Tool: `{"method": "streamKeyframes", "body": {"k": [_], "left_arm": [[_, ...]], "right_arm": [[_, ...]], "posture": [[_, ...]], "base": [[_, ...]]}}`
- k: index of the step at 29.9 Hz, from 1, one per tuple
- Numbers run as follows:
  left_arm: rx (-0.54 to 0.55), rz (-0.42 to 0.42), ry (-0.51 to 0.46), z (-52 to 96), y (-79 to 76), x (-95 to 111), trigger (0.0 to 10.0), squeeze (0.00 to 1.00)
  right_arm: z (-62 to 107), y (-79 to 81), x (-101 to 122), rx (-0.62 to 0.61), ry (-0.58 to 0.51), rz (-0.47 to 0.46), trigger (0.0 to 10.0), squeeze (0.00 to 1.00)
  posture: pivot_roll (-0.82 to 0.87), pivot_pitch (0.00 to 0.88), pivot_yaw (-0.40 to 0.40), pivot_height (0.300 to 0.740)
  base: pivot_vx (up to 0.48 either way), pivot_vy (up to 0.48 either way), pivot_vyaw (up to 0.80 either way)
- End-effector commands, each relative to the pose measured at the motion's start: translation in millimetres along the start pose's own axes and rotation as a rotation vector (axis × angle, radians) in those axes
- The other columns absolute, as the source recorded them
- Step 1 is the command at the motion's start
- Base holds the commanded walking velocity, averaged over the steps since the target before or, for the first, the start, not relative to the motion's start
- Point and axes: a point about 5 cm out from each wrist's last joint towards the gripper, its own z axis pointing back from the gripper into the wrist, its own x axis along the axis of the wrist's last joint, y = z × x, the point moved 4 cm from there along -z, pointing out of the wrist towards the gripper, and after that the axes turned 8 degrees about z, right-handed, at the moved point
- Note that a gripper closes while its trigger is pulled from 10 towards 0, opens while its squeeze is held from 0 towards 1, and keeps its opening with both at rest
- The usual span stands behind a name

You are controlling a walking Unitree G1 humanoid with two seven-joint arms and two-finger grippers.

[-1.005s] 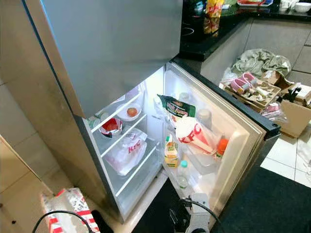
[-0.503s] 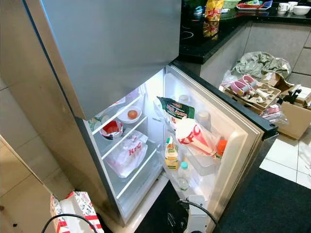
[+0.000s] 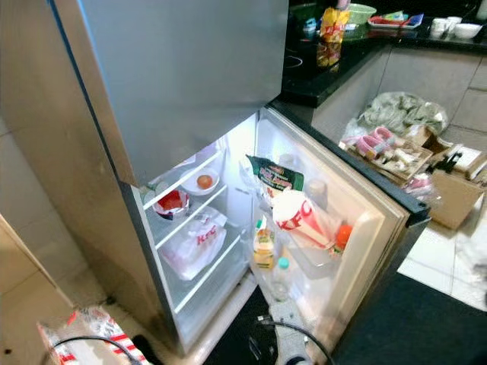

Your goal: Restocking fridge

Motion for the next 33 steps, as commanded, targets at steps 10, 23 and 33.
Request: {"method": "streamKeyframes", "body": {"k": [10, 23, 33], "left_arm": [[0.062, 0.08, 0.004, 3.4, 26.1, -21.5, 10.0, 0.0], [0.032, 0.015, -0.101, 1.9, 33.1, 16.5, 10.0, 0.0], [0.0, 0.096, -0.126, 2.0, 28.7, 22.6, 10.0, 0.0]], "right_arm": [[-4.6, 4.6, 6.8, 0.023, 0.003, 0.001, 10.0, 0.0], [3.8, -4.5, -14.0, -0.043, 0.03, -0.137, 10.0, 0.0], [3.5, -0.4, -13.2, -0.018, 0.024, -0.106, 10.0, 0.0]], "posture": [[0.1, 0.0, -0.093, 0.74], [0.07, 0.0, -0.033, 0.74], [0.06, 0.0, -0.023, 0.74]], "base": [[0.0, 0.0, 0.0], [0.0, 0.0, 0.0], [0.0, 0.0, 0.3]]}}
